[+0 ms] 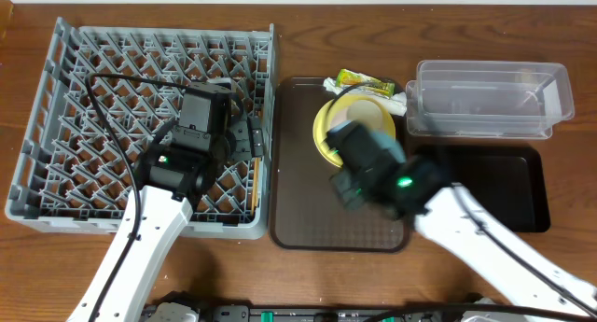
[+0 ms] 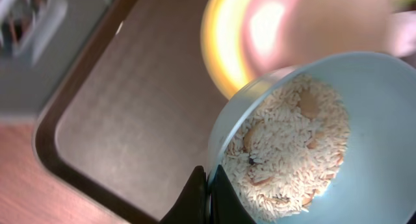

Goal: Sort waste into correct bins and load items into the dishwasher
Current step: 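Carry the bowl over the black tray and tip out the rice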

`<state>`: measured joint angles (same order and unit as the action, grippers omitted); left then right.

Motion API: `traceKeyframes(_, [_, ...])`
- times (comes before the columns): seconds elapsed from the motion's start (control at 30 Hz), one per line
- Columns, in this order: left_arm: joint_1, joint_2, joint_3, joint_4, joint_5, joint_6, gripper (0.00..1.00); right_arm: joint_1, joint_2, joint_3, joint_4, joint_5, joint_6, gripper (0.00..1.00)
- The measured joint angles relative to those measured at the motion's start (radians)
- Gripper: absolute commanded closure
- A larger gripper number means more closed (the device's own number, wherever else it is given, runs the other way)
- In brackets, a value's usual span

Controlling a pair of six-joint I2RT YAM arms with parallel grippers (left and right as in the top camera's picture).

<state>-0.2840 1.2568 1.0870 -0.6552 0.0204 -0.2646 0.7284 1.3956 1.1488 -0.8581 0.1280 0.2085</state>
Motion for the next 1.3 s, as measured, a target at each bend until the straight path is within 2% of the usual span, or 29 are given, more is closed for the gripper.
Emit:
traceKeyframes(0.4, [0.0,0.0,0.0,0.0,0.0,0.0,0.11,-0.631,-0.109,0.006,-0.204,-0.306,0.013,0.99])
traceKeyframes(0.73, [0.0,0.0,0.0,0.0,0.0,0.0,0.11,-0.969,-0.114,0.001,-0.183,-0.612,-0.061,0.99])
traceKeyframes(0.97, [0.0,0.0,0.0,0.0,0.0,0.0,0.11,-1.154,-0.116,-0.113,-0.056,-0.867,-0.106,0.99])
traceKeyframes(1.07, [0.0,0.0,0.0,0.0,0.0,0.0,0.11,-1.263,-0.116,-0.22,0.069,-1.027,-0.114,0.99])
traceKeyframes(1.3, [0.0,0.0,0.0,0.0,0.0,0.0,0.11,-1.49,-0.117,-0.413,0.296,-1.254,-0.076,0.99])
